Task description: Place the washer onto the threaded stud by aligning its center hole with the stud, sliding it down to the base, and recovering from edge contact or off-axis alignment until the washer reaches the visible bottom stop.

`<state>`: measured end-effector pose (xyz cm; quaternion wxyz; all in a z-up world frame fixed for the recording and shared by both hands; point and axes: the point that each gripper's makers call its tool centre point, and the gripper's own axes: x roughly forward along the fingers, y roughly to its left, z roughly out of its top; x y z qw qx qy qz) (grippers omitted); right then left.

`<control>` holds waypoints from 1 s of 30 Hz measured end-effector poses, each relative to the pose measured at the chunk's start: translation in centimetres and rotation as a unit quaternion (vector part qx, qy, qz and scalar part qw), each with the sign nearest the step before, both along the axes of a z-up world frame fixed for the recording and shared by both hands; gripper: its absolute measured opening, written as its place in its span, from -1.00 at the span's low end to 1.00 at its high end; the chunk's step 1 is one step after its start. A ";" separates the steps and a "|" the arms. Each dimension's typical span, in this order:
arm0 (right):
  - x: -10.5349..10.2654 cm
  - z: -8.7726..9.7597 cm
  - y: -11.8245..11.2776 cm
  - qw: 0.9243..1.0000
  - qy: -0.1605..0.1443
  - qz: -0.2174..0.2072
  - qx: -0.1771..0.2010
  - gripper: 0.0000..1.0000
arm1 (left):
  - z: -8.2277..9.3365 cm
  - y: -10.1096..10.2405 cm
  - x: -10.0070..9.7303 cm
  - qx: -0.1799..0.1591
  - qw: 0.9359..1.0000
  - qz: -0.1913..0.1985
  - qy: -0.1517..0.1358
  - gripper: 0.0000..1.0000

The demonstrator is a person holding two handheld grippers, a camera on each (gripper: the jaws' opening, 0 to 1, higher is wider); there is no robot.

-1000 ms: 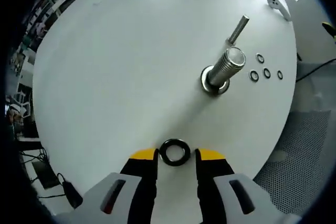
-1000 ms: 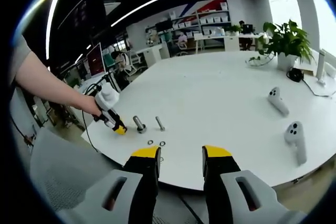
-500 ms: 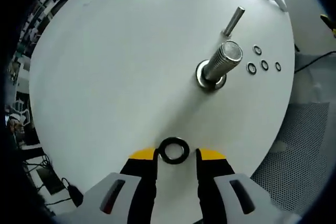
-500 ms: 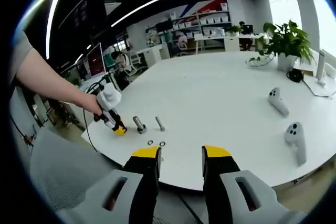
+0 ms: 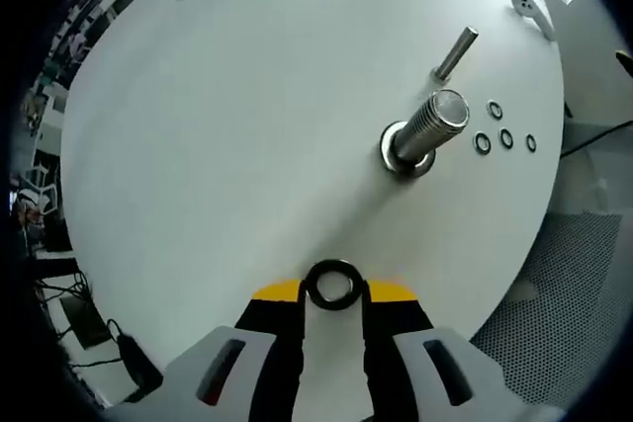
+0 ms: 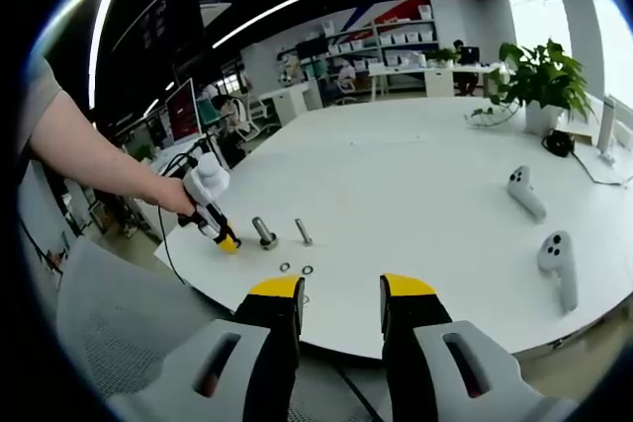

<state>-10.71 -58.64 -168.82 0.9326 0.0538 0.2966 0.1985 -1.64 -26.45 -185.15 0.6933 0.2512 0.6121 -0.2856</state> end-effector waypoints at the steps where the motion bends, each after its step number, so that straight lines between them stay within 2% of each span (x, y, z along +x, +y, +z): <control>1: 0.0 0.0 0.0 1.000 0.000 0.001 0.000 -0.35 | 0.0 0.0 0.0 -0.004 1.000 -0.002 -0.001 -0.62; 5: 0.0 0.0 0.1 1.000 0.000 0.001 0.000 -0.35 | 0.1 -0.1 0.0 -0.011 1.000 0.019 0.006 -0.62; 9: 0.0 0.0 0.0 1.000 0.000 0.001 -0.001 -0.35 | 0.1 0.0 -0.3 -0.006 1.000 0.007 0.014 -0.62; 14: 0.0 0.0 0.0 1.000 0.000 0.001 0.000 -0.35 | 0.9 -0.1 -0.2 -0.015 1.000 0.003 -0.007 -0.63; 30: 0.0 0.1 0.4 1.000 -0.002 0.010 0.003 -0.36 | 7.0 -3.7 2.1 -0.068 0.996 -0.026 -0.061 -0.62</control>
